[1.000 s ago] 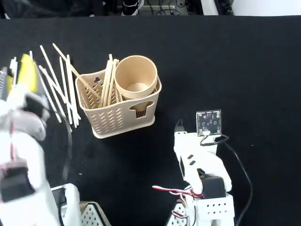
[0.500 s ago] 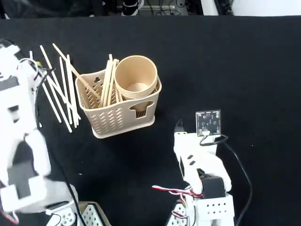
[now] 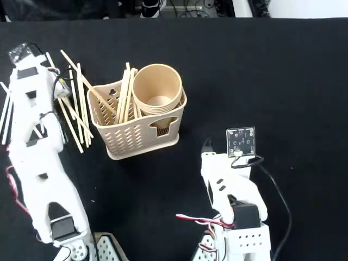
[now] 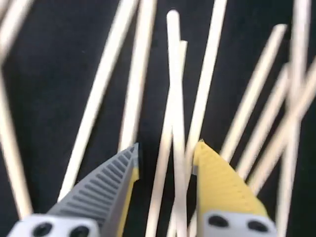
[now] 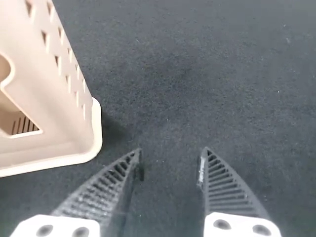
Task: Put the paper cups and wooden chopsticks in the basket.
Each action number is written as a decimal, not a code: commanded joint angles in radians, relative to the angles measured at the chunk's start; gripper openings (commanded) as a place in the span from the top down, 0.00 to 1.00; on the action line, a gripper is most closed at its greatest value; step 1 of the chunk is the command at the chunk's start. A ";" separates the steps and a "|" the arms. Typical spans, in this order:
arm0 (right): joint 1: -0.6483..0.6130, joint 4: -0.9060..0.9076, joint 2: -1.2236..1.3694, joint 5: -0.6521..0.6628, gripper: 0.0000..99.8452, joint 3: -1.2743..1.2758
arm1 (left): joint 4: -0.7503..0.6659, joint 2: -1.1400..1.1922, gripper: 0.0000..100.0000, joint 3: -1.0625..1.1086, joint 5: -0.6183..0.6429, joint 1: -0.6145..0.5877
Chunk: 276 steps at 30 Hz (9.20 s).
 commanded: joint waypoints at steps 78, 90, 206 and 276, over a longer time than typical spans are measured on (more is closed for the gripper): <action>0.011 -0.021 -0.091 0.044 0.81 0.008 | -0.933 -1.950 0.97 1.477 -0.129 0.476; 0.011 -0.021 -0.091 0.044 0.81 0.008 | -0.422 -1.947 0.77 1.280 -0.074 0.358; 0.009 -0.020 -0.091 0.044 0.81 0.008 | -0.666 -2.102 0.97 1.392 -0.175 0.532; 0.009 -0.017 -0.091 0.046 0.81 0.008 | 0.635 0.390 0.97 -0.983 -0.166 -0.004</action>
